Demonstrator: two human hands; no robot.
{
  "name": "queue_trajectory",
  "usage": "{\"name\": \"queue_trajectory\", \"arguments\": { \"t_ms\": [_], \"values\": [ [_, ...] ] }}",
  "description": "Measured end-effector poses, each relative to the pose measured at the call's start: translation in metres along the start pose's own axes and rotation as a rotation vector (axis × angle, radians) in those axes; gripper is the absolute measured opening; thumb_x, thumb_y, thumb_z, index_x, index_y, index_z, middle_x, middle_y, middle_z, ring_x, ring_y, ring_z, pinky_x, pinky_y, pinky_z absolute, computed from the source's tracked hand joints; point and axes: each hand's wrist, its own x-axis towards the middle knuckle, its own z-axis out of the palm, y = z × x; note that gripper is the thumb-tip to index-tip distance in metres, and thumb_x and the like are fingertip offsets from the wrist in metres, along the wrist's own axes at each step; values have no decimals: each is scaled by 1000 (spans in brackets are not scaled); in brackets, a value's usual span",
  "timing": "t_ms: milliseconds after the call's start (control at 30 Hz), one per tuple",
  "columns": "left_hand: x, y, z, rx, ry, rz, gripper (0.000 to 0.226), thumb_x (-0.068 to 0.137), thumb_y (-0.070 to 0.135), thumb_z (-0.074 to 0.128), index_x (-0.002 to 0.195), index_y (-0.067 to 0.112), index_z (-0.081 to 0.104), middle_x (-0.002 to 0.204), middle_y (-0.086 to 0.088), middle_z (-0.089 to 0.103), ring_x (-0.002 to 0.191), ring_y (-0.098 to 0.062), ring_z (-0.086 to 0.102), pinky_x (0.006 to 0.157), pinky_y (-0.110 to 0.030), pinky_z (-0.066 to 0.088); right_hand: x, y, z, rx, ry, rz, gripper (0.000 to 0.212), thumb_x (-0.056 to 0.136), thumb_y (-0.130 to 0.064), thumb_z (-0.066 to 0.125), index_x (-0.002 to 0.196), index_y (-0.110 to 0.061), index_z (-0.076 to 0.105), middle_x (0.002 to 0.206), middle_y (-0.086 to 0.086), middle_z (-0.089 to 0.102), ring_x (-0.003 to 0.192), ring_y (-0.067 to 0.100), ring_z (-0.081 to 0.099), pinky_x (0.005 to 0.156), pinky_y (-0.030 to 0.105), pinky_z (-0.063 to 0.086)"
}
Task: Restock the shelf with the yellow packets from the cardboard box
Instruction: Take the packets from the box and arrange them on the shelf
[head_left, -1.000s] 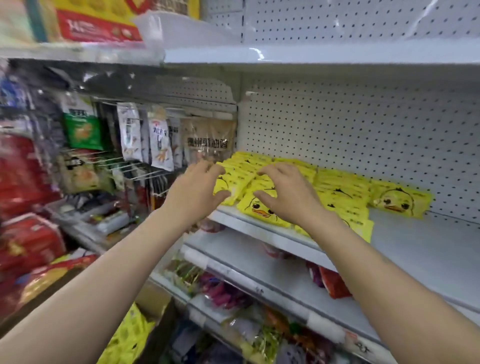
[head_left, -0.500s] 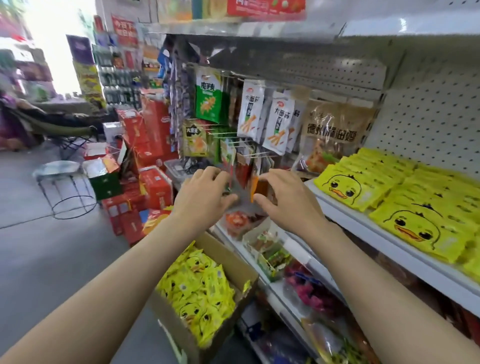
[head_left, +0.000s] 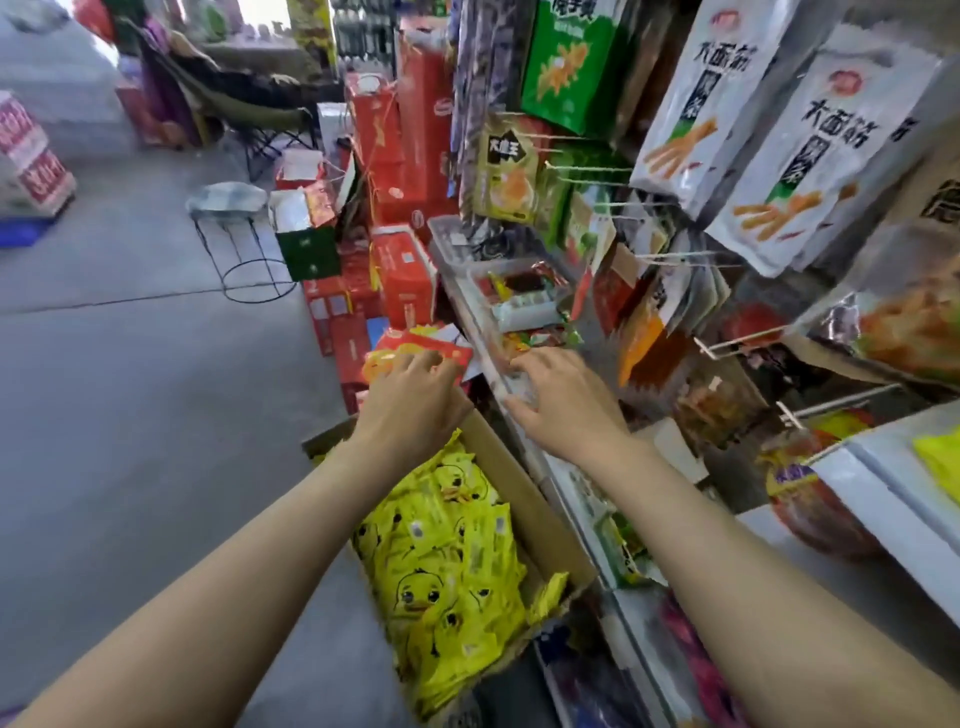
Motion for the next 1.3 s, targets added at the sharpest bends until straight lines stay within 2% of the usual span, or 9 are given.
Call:
{"name": "queue_trajectory", "arguments": {
  "t_ms": [267,467,567,733,833,933,1033,1200,1300],
  "values": [
    [23,-41,150,-12,-295,-212,47,92,51,54,128,22,53,124,-7,54,115,-30,52,84,-43,49,64,52,175,169,-411,40,45,86,-47,62,120,-18,58,123,8,57,121,32,48,99,47,43],
    [-12,-63,255,-72,-549,-342,48,92,49,56,129,18,51,124,-10,53,113,-31,52,82,-43,51,42,71,294,209,-722,105,56,86,-46,69,132,-17,53,134,8,55,128,32,47,102,43,42],
    [-36,-68,295,-153,-665,-430,52,93,47,56,133,17,45,129,-13,48,119,-33,49,89,-45,50,25,79,335,236,-830,186,68,85,-44,73,141,-18,45,143,7,47,132,29,43,104,39,41],
    [-54,-73,339,-259,-737,-566,62,94,49,54,145,21,33,138,-16,41,120,-38,51,91,-49,50,3,89,380,239,-891,274,96,82,-46,76,156,-18,21,165,8,8,149,30,13,117,41,23],
    [-53,-74,357,-322,-758,-603,60,94,49,53,145,24,34,138,-15,42,120,-37,51,91,-49,49,-7,92,398,291,-918,205,96,81,-43,77,157,-23,21,166,4,-4,152,27,0,122,42,16],
    [-48,-76,374,-370,-747,-622,61,94,47,56,147,28,33,139,-15,44,122,-35,50,92,-47,49,-12,92,408,480,-846,195,90,81,-29,80,155,-23,29,166,-1,6,152,19,8,121,35,15],
    [-45,-78,388,-441,-746,-686,61,94,45,57,148,32,31,133,-15,47,116,-34,53,93,-44,48,-14,92,416,478,-648,307,88,77,-25,84,150,-14,35,153,7,28,140,25,34,114,33,31],
    [-42,-79,402,-569,-698,-788,58,89,50,62,142,42,39,129,-15,43,114,-29,56,94,-38,48,-11,85,420,270,-621,423,113,75,-32,85,157,-14,9,142,13,30,120,29,48,96,36,43],
    [-39,-73,401,-664,-641,-856,59,89,42,66,143,36,43,132,-16,40,117,-26,49,94,-31,38,1,82,418,310,-644,502,119,76,-26,85,158,-18,-1,149,15,33,129,32,46,101,39,41]
  ]
}}
